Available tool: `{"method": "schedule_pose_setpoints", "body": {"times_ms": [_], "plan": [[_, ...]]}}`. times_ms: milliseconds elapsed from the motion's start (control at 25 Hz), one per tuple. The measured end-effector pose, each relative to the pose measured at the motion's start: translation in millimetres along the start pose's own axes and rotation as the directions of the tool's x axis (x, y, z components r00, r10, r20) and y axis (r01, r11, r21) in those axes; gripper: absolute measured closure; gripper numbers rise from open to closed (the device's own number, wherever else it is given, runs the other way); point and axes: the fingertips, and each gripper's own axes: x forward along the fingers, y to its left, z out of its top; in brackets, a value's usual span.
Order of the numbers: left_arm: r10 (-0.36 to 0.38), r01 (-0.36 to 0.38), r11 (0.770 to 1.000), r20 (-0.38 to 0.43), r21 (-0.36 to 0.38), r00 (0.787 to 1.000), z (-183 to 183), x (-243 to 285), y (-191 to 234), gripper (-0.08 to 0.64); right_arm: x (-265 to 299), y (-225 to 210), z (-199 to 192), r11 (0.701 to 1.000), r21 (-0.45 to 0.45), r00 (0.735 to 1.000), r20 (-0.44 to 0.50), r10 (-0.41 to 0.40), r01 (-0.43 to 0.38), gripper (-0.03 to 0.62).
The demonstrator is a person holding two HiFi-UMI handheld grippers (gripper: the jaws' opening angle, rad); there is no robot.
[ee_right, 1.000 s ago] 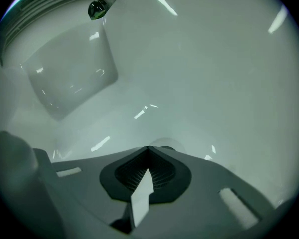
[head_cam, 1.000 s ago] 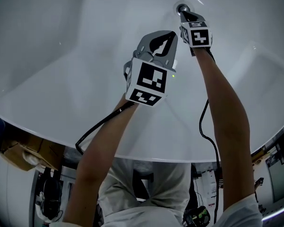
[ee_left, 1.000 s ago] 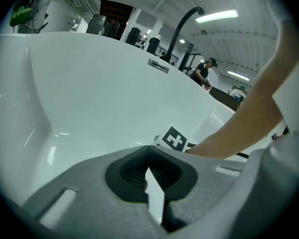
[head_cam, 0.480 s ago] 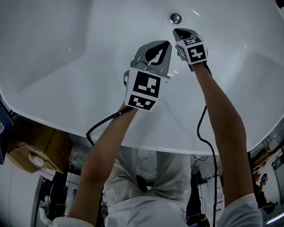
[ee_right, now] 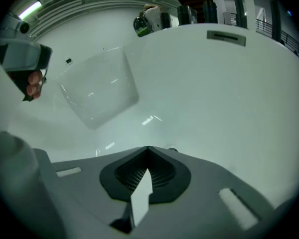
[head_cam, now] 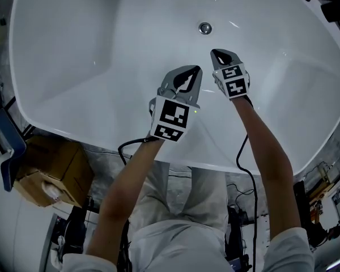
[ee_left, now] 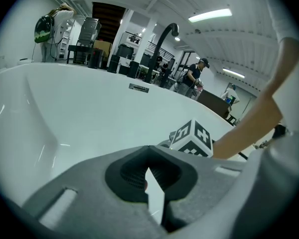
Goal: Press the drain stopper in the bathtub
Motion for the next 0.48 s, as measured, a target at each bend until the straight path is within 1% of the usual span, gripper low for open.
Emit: {"method": "schedule_pose_setpoints", "body": {"times_ms": [240,360,480], "plan": [[0.007,-0.007,1.0,0.012,-0.021,1.0,17.8,-35.9,-22.9,0.561,-68.5,26.0,38.2,1.0,-0.018,0.995,0.105,0.0,0.002,0.589],[0.0,0.001,1.0,0.036,-0.024,0.999,39.4,-58.3,-38.8,0.561,-105.4,40.7,57.0,1.0,-0.023,0.99,0.141,0.004,-0.001,0.589],[-0.004,0.005,1.0,0.06,-0.025,0.998,60.8,-83.7,-55.7,0.561,-142.6,53.6,70.2,1.0,0.007,0.986,0.168,0.005,-0.006,0.589]]}}
